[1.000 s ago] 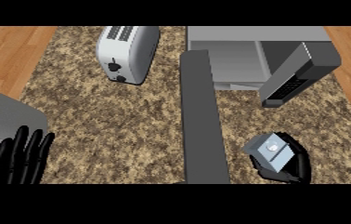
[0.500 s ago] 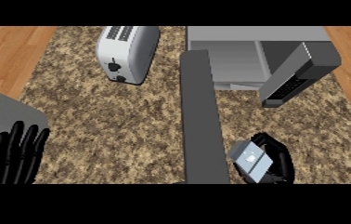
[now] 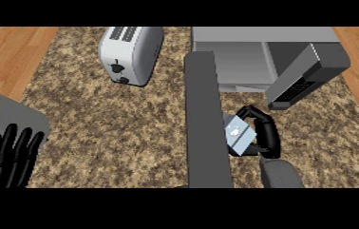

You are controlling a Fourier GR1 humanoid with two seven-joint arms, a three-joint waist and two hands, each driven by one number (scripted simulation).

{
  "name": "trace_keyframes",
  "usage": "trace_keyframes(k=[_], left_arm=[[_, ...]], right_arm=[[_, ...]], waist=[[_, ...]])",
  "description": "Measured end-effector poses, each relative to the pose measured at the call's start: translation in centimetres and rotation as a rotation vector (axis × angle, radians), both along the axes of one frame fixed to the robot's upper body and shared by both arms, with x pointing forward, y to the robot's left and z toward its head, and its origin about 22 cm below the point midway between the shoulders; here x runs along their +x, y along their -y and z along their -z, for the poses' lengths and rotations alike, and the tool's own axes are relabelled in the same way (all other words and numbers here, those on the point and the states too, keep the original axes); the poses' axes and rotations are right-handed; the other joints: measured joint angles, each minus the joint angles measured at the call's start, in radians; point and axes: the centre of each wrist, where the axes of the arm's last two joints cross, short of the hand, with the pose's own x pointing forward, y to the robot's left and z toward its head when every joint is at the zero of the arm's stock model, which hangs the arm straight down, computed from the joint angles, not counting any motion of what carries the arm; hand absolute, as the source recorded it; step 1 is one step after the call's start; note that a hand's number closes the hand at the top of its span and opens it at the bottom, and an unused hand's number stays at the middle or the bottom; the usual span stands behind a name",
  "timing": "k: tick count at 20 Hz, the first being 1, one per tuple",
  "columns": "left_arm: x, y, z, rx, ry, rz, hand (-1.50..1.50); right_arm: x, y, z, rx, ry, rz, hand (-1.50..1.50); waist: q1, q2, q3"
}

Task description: Pick up the milk, place it into the microwave and close the microwave

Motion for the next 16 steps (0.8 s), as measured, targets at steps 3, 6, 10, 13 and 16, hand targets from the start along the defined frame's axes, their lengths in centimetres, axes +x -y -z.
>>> trace_keyframes(k=[3, 6, 10, 13, 16], left_arm=[[0.4, -0.5, 0.2, 0.006, -0.002, 0.002, -1.5], [0.7, -0.9, 0.2, 0.011, -0.005, 0.011, -1.5], [1.0, -0.8, 0.0, 0.014, -0.001, 0.016, -1.5], [1.2, -0.4, 0.2, 0.006, 0.003, 0.028, -1.5], [1.6, -0.6, 0.3, 0.005, 0.003, 0.038, -1.5]], right_arm=[[2.3, -0.9, -1.0, -0.057, -0.019, 0.038, 1.5], [4.8, -1.2, -2.2, -0.122, -0.047, 0.08, 1.5], [8.5, -0.8, -4.1, -0.183, -0.076, 0.137, 1.5], [10.3, -0.9, -4.5, -0.226, -0.087, 0.175, 1.5], [12.0, 0.0, -5.6, -0.261, -0.097, 0.219, 1.5]], waist=[[0.001, 0.001, 0.0], [0.003, 0.002, -0.001], [0.012, 0.005, 0.0], [0.021, 0.009, 0.001], [0.032, 0.013, 0.001]])
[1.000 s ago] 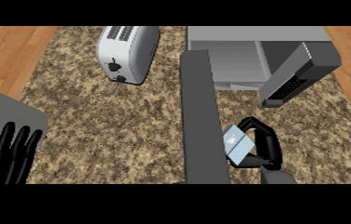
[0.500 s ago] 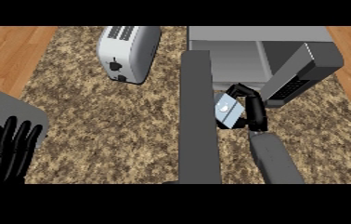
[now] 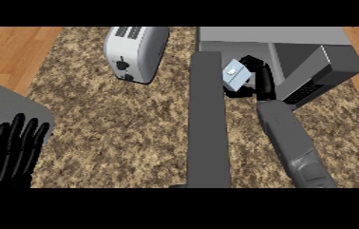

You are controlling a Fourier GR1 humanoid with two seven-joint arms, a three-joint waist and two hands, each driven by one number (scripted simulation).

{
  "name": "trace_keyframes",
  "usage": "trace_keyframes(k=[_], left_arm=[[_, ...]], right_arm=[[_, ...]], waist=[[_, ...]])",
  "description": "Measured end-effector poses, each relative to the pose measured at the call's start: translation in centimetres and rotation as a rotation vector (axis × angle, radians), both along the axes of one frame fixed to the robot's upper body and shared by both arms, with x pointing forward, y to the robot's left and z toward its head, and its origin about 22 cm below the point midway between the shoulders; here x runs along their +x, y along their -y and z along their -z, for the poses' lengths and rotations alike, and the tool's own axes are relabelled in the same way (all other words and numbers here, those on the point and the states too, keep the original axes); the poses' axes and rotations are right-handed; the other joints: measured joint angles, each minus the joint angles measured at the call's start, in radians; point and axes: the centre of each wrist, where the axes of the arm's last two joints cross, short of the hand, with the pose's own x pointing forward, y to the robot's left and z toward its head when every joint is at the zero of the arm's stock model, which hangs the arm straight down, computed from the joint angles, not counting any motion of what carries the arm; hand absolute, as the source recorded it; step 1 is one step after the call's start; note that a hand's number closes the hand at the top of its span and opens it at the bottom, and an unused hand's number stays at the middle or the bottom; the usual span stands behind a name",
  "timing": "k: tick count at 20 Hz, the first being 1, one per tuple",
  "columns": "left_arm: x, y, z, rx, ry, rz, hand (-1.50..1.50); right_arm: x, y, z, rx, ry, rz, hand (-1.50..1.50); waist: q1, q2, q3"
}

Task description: Pick up the milk, place it into the microwave and close the microwave

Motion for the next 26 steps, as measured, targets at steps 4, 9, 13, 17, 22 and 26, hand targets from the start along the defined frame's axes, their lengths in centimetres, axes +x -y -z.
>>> trace_keyframes(k=[4, 9, 13, 17, 22, 26], left_arm=[[0.0, -0.2, 0.0, 0.005, 0.008, 0.015, -1.5], [0.2, -0.2, 0.1, 0.012, 0.011, 0.025, -1.5], [0.4, 0.0, 0.2, 0.029, 0.005, 0.024, -1.5], [0.8, -0.1, 0.6, 0.048, 0.001, 0.024, -1.5], [0.7, -0.1, 0.8, 0.061, 0.001, 0.03, -1.5], [0.5, 0.0, 0.7, 0.074, 0.003, 0.037, -1.5]], right_arm=[[1.4, 1.3, -1.2, -0.053, 0.002, 0.094, 1.5], [2.5, 2.9, -2.8, -0.133, 0.06, 0.249, 1.5], [2.9, 3.3, -3.3, -0.26, 0.087, 0.27, -1.5], [3.3, 3.0, -3.7, -0.335, 0.063, 0.229, -1.5], [3.8, 1.8, -4.1, -0.367, 0.028, 0.167, -1.5], [3.9, 1.1, -4.2, -0.359, 0.018, 0.142, -1.5]], waist=[[0.02, 0.008, 0.001], [0.037, 0.017, 0.002], [0.053, 0.023, 0.002], [0.06, 0.027, 0.002], [0.067, 0.026, 0.002], [0.066, 0.026, 0.002]])
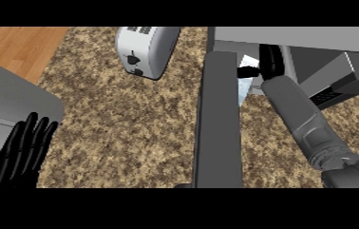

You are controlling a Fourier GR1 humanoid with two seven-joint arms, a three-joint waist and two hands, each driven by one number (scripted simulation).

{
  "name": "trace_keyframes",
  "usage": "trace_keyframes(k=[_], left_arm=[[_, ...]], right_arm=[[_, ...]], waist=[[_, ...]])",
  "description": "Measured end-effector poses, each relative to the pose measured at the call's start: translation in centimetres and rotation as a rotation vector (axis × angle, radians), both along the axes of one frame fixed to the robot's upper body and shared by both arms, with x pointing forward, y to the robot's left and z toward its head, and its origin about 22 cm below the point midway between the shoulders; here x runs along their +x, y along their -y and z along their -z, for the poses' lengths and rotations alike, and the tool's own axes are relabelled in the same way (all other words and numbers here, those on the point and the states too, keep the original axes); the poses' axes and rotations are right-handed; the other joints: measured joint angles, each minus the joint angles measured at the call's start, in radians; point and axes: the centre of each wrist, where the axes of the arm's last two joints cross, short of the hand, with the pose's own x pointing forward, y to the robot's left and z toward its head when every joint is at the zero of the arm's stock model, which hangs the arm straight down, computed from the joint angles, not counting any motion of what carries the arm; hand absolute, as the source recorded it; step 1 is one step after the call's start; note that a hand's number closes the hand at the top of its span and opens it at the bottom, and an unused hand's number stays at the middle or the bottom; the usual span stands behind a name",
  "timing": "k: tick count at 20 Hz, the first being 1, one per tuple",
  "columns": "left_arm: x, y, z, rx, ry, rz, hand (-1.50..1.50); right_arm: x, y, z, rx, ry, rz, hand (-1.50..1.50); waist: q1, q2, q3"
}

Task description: Pick up the milk, place it into the microwave and close the microwave

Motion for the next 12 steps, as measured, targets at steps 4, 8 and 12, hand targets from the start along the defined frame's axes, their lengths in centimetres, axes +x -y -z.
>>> trace_keyframes(k=[4, 8, 12], left_arm=[[-0.1, 0.2, -0.1, 0.01, 0.002, -0.001, -1.5], [-0.5, 0.6, -0.1, 0.019, -0.003, -0.002, -1.5], [-0.9, 0.8, -0.3, 0.02, -0.005, -0.004, -1.5]], right_arm=[[-0.1, -0.6, 0.2, 0.013, 0.009, 0.008, -1.5], [0.1, -0.8, -0.1, 0.036, 0.022, 0.037, -1.5], [-0.1, -0.2, 0.2, 0.059, 0.05, 0.072, -1.5]], waist=[[-0.004, -0.001, 0.0], [-0.01, -0.004, 0.0], [-0.016, -0.006, 0.0]])
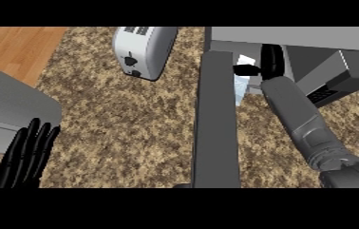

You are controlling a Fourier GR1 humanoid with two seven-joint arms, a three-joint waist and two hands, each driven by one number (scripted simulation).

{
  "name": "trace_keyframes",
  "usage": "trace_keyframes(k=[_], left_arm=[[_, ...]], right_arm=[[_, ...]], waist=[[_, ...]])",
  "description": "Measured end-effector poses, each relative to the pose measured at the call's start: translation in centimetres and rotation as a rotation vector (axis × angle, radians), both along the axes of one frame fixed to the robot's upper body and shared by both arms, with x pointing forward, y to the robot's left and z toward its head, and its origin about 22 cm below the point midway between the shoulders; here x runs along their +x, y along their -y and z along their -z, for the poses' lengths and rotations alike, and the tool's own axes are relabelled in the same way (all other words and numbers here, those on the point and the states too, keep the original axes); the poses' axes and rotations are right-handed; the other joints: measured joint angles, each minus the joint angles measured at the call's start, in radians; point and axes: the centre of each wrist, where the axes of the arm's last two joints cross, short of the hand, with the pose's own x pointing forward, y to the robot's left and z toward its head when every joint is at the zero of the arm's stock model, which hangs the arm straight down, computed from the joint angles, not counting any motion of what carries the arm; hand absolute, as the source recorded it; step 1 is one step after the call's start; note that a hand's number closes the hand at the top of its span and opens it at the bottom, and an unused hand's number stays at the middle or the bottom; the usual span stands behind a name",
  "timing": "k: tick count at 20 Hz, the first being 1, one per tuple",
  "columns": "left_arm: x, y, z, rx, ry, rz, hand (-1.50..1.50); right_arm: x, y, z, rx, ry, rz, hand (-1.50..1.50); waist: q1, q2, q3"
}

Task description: Pick up the milk, place it into the microwave and close the microwave

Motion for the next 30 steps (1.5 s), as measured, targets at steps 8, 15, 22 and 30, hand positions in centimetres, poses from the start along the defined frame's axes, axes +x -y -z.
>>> trace_keyframes(k=[8, 15, 22, 30], left_arm=[[-0.2, 0.5, 0.3, 0.006, 0.0, -0.002, -1.5], [-0.8, 0.8, 0.4, 0.005, -0.006, -0.004, -1.5], [-0.9, 1.0, 0.5, 0.003, -0.015, -0.011, -1.5], [-1.5, 2.2, 0.9, -0.018, -0.02, -0.006, -1.5]], right_arm=[[0.1, 2.2, -0.6, 0.008, 0.058, 0.041, -1.5], [-0.2, 5.1, -1.0, 0.052, 0.077, 0.035, -1.5], [-0.4, 5.9, -0.7, 0.184, 0.066, -0.054, -1.5], [-1.4, 5.7, 1.1, 0.306, 0.044, -0.166, -1.5]], waist=[[-0.013, -0.005, -0.001], [-0.024, -0.01, -0.001], [-0.03, -0.015, -0.003], [-0.039, -0.03, -0.012]])
